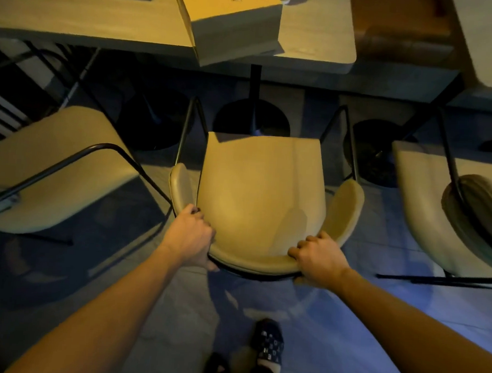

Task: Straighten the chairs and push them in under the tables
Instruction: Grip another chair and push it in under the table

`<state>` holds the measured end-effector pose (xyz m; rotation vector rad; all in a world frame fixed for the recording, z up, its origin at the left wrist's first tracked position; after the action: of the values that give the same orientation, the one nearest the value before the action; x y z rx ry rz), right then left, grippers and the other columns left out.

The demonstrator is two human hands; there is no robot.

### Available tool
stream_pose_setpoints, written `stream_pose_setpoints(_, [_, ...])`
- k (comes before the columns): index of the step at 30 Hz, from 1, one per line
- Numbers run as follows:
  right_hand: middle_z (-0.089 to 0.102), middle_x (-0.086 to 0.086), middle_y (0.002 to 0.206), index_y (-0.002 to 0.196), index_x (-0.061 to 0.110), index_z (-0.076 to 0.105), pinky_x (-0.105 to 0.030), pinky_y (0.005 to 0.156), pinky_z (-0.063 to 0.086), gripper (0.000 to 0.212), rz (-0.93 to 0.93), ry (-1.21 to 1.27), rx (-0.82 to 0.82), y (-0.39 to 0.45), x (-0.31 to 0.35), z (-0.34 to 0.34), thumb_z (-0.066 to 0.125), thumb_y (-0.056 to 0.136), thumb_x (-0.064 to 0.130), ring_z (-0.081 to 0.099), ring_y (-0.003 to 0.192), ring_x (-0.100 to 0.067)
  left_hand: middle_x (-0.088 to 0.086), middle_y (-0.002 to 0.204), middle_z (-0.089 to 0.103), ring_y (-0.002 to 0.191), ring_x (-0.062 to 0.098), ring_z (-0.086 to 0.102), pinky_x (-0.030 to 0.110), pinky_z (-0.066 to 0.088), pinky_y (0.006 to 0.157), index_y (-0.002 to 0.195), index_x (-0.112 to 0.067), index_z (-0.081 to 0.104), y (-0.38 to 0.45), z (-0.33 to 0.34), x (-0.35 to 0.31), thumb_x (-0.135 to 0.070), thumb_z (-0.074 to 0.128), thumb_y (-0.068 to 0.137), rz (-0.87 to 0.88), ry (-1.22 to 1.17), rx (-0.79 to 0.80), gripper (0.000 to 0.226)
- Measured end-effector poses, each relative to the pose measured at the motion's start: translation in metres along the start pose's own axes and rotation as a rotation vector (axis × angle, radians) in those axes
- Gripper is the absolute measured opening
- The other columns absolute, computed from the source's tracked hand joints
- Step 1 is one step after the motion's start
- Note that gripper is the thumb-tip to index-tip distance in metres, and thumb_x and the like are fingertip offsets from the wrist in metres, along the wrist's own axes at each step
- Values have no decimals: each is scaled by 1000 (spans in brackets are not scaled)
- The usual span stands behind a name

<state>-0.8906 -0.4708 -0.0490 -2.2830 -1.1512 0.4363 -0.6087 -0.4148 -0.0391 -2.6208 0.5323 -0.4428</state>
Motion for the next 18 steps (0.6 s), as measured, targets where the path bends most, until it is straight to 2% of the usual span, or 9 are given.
stream_pose_setpoints(8, [68,-6,105,119,23,60,-39,83,42,57,20,-15,-119,73,-25,-44,64,81,65,62,99,-28,-12,100,71,101,15,60,39,33,91,109,-34,70,48,-5,82,-102,18,48,-42,43,21,104])
stream_pose_setpoints(14, [69,-4,104,117,24,61,-38,84,43,56,36,-12,-137,96,-34,-60,63,80,66,62,97,-27,-13,98,71,101,14,60,39,33,92,103,-35,70,61,-5,106,-102,22,49,-61,38,16,99])
stream_pose_setpoints(18, [69,-4,101,117,24,61,-39,85,43,55,47,-11,-136,94,-27,-62,62,81,65,62,94,-26,-13,102,70,102,15,58,40,32,92,107,-35,69,57,-3,108,-102,23,49,-65,24,29,99])
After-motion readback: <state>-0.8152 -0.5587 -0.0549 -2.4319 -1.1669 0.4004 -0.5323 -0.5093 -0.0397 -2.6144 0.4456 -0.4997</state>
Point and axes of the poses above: each hand's wrist, its own y-axis towards the middle knuckle, its own z-axis out of the palm, x = y × z, the point moved 1 cm from there along y, towards the middle knuckle
